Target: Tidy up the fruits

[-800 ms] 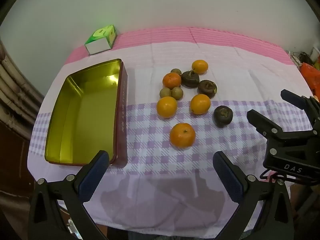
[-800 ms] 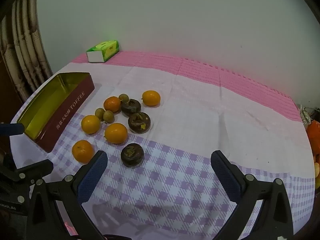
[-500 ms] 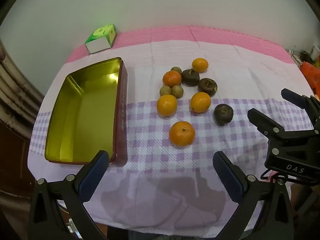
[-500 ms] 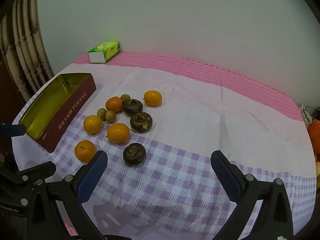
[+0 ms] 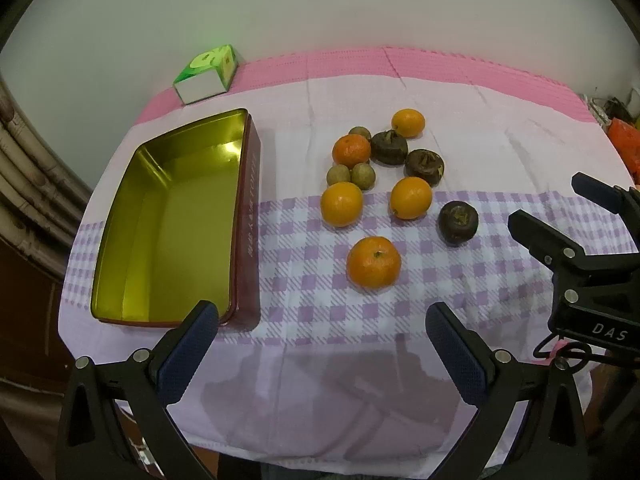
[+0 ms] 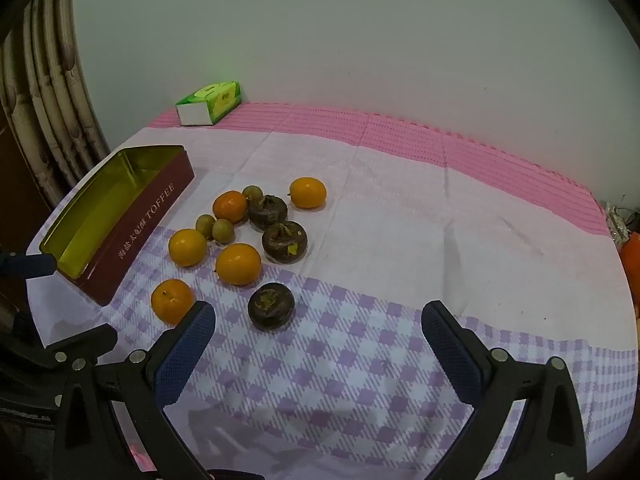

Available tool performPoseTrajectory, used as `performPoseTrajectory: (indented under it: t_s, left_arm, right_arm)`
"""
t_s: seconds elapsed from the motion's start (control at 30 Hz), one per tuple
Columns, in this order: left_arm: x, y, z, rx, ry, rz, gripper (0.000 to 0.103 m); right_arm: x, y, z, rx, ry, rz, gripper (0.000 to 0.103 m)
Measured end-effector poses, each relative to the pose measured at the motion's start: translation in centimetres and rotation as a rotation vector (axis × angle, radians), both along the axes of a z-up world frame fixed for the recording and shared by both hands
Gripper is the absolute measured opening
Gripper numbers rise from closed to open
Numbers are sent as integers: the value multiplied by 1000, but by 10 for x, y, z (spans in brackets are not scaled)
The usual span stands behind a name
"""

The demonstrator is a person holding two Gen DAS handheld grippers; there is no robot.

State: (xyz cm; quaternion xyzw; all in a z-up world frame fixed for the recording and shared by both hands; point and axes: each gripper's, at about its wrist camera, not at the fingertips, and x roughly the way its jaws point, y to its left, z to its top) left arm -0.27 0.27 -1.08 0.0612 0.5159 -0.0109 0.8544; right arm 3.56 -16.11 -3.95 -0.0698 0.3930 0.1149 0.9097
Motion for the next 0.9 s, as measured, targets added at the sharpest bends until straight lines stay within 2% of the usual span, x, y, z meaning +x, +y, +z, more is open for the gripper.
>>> performPoseTrajectory:
  t_s: [0.9]
  left_arm:
    - [0,-3,-4,7,6,1,103]
  right_arm:
    - [-3,0,-1,17,10,-7,102]
